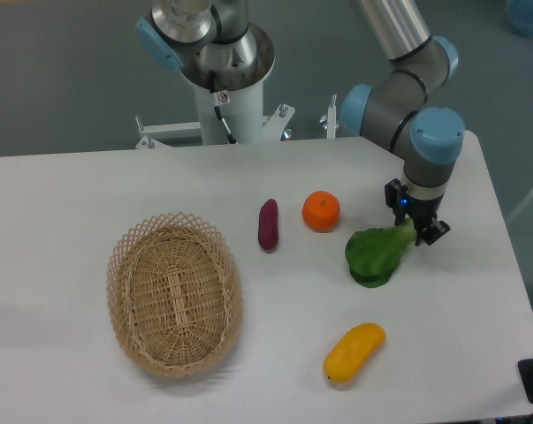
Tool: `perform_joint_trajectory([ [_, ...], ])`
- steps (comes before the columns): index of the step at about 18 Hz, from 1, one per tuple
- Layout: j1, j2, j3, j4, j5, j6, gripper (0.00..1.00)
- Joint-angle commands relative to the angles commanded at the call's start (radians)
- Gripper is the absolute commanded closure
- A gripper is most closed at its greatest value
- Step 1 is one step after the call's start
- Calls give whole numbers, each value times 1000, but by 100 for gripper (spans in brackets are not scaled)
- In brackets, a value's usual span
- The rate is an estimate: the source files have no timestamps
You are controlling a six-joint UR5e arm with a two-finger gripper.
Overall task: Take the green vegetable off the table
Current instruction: 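Close the gripper on the bok choy's leafy stem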
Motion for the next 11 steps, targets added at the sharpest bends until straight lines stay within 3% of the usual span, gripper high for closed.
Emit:
perform_joint_trajectory([
  [6, 0, 6, 5, -2, -2, 5, 78],
  [11, 14, 46, 51, -18, -20, 14, 78],
])
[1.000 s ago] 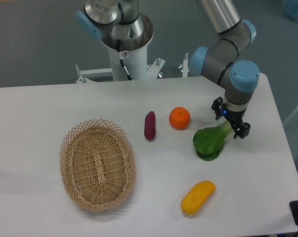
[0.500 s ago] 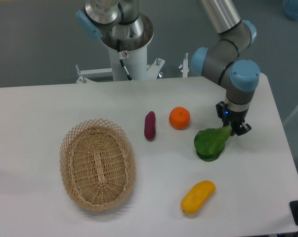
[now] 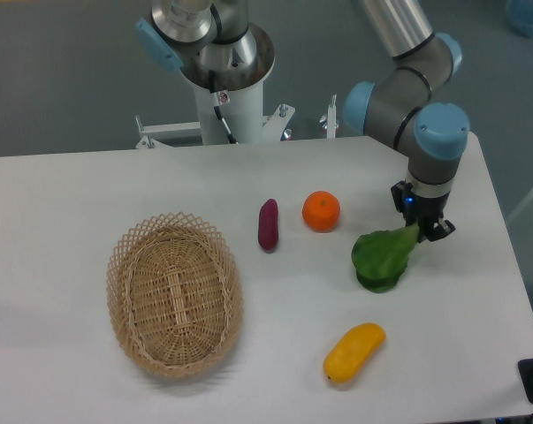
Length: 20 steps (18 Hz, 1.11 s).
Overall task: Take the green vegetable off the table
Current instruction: 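Lift the bok choy up off the table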
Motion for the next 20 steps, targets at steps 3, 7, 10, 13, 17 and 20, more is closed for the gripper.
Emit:
perform_joint_trajectory([
  [3, 6, 29, 54, -95, -49, 14, 78],
  [7, 25, 89, 109, -212, -176, -8, 78],
  [10, 29, 130, 121, -226, -339, -147, 78],
  [13, 3, 141, 126, -215, -380, -302, 78],
  [17, -90, 138, 192, -210, -374, -493, 78],
  [20, -121, 132, 224, -212, -373, -570, 78],
])
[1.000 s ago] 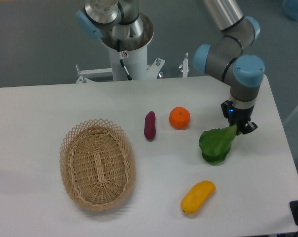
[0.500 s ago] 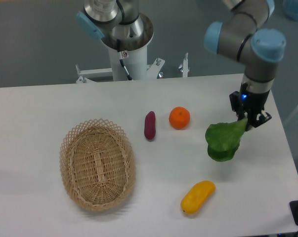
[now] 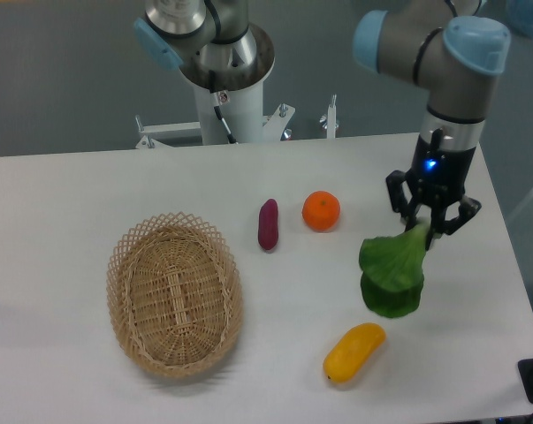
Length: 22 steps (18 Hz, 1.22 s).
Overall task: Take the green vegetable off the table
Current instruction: 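Lift the bok choy up off the table, then hold the bok choy raised above the mango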
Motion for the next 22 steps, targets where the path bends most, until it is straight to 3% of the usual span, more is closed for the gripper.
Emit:
perform_joint_trajectory([
  [11, -123, -15, 28, 3, 15, -138, 78],
  [17, -129, -17, 28, 5, 15, -160, 78],
  [22, -131, -12, 20, 43, 14, -164, 78],
])
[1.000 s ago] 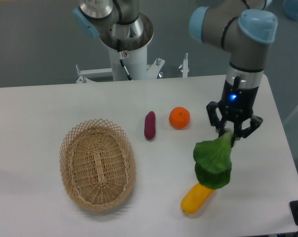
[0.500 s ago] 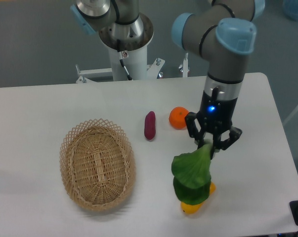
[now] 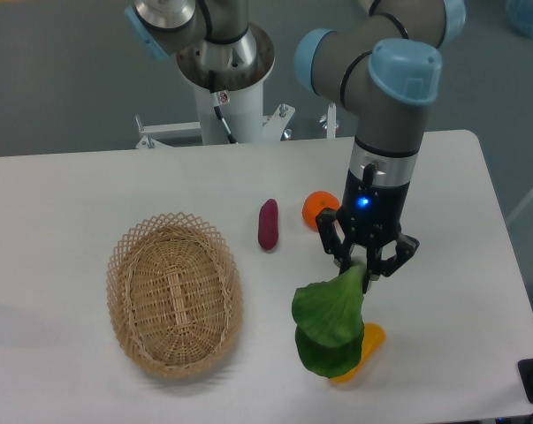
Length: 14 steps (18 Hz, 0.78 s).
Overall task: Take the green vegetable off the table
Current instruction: 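Hold the bok choy raised above the mango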
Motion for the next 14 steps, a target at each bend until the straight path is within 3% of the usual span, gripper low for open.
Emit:
perform_joint_trajectory([
  [6, -2, -31, 18, 9, 9, 5, 78],
  [14, 17, -29, 12, 11, 25, 32, 78],
])
